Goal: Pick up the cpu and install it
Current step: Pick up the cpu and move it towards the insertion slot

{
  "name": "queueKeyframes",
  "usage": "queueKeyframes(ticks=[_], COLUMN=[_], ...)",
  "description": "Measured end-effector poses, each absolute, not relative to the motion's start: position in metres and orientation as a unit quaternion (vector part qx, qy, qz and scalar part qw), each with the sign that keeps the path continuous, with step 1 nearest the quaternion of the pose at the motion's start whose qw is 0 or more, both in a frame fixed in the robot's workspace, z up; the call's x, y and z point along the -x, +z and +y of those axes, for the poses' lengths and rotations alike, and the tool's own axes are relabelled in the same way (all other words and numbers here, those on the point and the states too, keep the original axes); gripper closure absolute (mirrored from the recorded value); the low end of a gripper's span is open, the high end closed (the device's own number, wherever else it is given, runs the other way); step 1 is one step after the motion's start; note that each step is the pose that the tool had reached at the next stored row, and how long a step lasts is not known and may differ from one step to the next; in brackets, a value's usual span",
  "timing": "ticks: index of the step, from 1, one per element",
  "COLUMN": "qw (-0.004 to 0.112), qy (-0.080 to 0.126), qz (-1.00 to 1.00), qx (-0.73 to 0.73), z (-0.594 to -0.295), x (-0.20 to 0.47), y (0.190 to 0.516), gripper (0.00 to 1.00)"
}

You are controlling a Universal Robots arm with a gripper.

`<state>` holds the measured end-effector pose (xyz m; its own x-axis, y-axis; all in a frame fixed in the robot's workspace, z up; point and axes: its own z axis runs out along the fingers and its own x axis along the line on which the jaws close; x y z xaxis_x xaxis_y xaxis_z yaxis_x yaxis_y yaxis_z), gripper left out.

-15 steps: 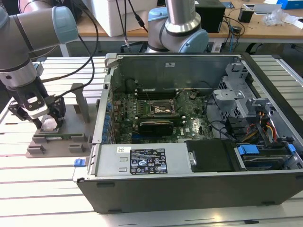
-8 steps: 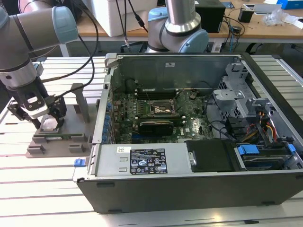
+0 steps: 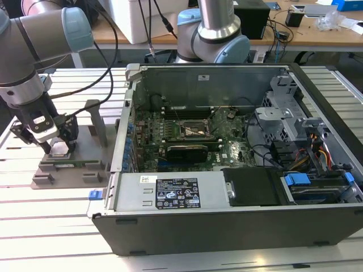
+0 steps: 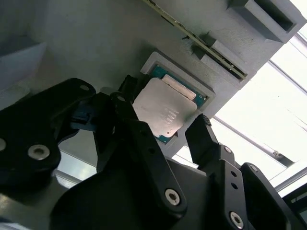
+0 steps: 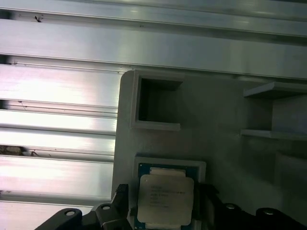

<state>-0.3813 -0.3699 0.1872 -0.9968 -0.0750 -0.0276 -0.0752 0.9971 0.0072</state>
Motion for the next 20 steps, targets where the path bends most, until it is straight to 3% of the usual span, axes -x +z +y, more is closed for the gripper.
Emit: queueKeyframes(ticks=[1, 3, 20], qw=[0.014, 0.014, 0.014], qy=[0.004, 0.004, 0.004], qz=[0.999, 0.999, 0.999], qx=[0.038, 0.038, 0.038], z=[-0.37, -0.37, -0.37], x=[0.381, 0.381, 0.381], y=[0.187, 0.187, 0.209], gripper=[0.35, 0.45, 0.45])
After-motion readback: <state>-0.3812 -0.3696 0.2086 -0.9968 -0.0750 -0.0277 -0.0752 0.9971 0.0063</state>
